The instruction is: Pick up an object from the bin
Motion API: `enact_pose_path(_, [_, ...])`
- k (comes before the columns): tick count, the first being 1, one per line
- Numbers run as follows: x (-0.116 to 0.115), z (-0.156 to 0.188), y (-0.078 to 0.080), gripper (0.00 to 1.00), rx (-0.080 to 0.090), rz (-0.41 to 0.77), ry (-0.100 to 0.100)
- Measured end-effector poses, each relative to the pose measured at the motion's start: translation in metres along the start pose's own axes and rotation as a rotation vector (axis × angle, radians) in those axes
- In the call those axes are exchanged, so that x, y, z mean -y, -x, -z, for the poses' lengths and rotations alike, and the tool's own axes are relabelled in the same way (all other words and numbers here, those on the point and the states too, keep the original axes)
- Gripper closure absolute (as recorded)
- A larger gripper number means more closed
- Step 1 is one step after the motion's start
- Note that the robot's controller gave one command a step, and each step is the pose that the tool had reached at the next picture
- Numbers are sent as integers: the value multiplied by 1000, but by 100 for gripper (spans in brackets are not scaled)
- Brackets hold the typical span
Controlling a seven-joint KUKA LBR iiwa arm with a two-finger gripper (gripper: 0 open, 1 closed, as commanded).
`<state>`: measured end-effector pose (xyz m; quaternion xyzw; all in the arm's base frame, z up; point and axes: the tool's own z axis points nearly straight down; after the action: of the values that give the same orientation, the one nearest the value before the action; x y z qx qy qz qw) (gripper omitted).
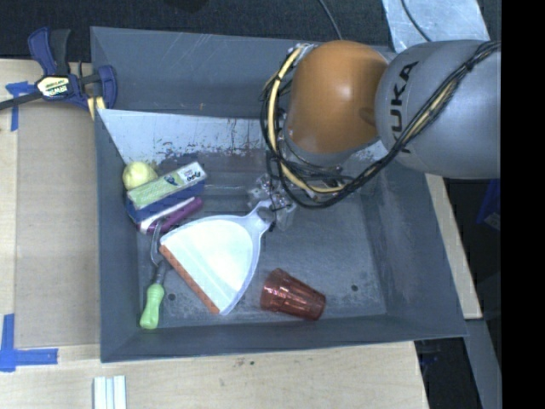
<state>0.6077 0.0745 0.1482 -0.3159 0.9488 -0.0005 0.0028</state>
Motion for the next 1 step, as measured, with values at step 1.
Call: enact_pose_path(1, [0, 20, 0, 100, 0, -2, 1])
